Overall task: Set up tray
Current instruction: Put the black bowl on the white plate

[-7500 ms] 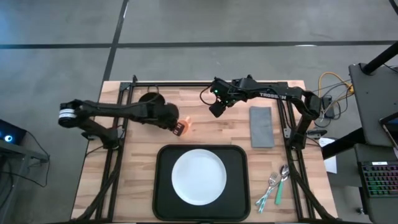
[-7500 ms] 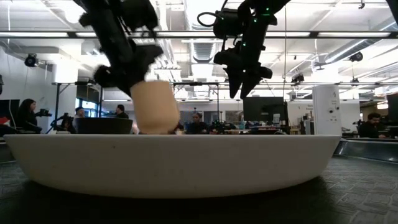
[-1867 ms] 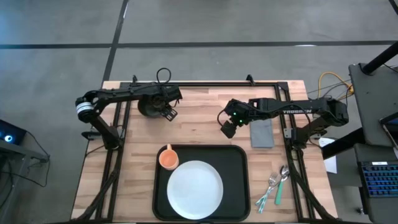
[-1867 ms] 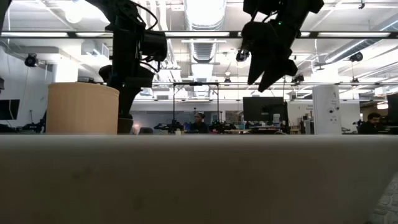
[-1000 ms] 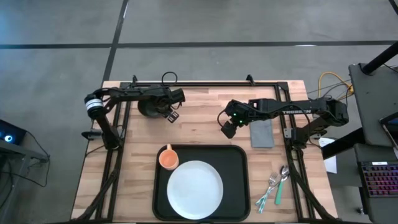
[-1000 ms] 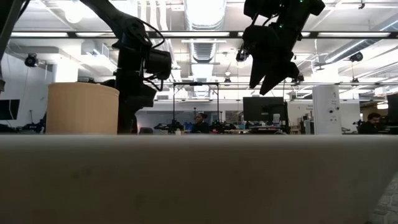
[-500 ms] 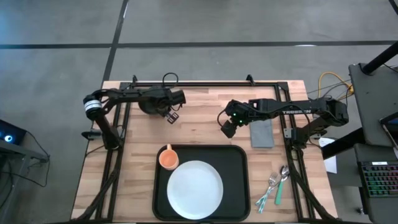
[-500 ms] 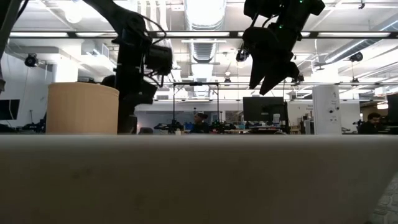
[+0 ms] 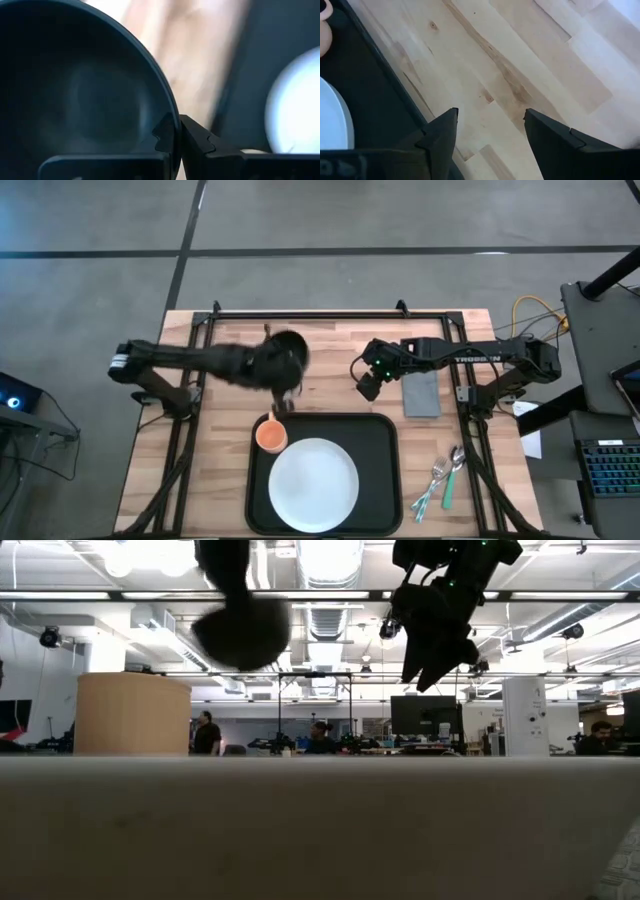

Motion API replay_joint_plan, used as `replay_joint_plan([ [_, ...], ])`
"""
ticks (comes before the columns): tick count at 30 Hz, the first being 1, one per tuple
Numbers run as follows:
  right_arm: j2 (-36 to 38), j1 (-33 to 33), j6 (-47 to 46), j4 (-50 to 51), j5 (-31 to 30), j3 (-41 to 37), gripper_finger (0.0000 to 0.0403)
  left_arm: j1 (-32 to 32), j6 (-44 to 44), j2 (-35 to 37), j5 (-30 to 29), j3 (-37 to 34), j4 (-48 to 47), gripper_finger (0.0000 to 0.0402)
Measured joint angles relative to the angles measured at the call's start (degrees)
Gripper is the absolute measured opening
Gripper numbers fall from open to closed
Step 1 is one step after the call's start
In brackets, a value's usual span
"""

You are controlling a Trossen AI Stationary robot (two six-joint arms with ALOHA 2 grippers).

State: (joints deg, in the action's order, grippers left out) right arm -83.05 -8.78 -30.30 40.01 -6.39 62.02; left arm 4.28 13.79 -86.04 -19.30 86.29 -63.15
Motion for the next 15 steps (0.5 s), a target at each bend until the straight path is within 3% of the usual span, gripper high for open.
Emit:
replay_joint_plan([
  [7, 0.0, -1.4, 3.3, 0.0, 0.2, 0.0, 0.0209, 16.1, -3.8, -5.7, -4.6, 10.7, -1.1, 0.0000],
  [12, 0.0, -3.1, 5.0, 0.2, 0.9, 0.0, 0.0200, 21.7, 0.0, -14.4, -4.8, 19.2, -4.9, 0.0000],
  [15, 0.0, -4.1, 6.1, 0.3, 2.8, 0.0, 0.0194, 23.2, 1.1, -19.4, -2.0, 24.6, -6.2, 0.0000],
])
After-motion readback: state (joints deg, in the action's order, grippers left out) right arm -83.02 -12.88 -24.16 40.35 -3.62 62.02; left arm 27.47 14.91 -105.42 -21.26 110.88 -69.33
